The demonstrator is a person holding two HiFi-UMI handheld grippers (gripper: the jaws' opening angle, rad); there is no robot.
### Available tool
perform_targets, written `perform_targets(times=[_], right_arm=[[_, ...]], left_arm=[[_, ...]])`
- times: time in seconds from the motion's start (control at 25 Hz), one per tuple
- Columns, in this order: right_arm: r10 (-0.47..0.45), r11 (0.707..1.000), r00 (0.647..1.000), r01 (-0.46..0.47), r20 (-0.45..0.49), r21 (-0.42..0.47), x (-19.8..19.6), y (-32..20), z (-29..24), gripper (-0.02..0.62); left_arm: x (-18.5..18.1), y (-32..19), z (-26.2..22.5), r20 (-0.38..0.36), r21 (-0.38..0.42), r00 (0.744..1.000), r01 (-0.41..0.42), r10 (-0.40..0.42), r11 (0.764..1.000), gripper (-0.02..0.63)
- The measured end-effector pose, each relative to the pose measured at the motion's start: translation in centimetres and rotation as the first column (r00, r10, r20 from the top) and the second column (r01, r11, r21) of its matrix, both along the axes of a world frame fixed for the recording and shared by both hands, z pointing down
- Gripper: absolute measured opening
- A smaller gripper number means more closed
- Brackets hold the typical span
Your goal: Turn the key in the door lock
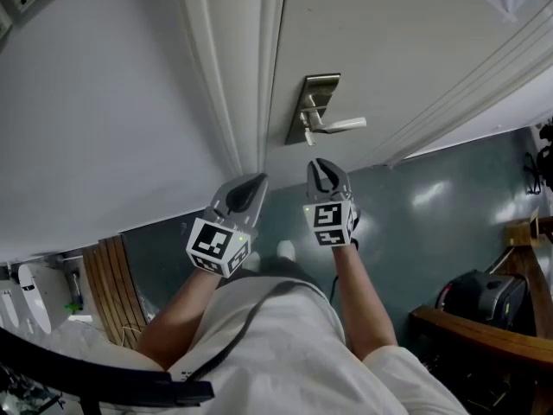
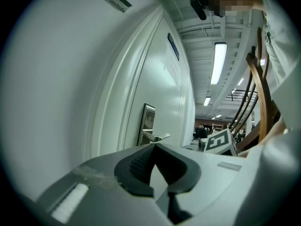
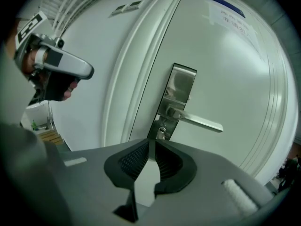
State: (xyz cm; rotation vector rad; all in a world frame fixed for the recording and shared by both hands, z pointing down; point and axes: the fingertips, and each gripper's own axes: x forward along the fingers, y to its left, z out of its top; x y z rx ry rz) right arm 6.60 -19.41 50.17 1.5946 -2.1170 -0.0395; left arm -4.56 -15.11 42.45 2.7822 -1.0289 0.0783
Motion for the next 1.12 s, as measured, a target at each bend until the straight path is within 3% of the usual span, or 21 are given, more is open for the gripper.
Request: perform_targets(times=[0.48, 0.76, 1.12], right_arm=[[-0.085, 0.996, 0.989, 0.084, -0.119, -0.015, 1.0, -3.5, 2.1, 0.158], [-0.132, 0.991, 0.964, 0.129, -0.231, -0.026, 0.6, -5.3, 3.1, 0.163], [-0.085, 0.995, 0.970, 0.093, -0.229, 0.024, 0.6, -6.6, 2.6, 0.122]], left_arm=[[3.0, -1.4, 0.3, 0.017, -0.007, 0.998, 0.066, -0.066, 0.998, 0.006], [3.7, -1.7, 0.3, 0.025, -0.011, 0.996, 0.084, -0.084, 0.996, 0.006], [2.7, -2.7, 0.1, 0.031, -0.009, 0.993, 0.116, -0.116, 0.993, 0.006]])
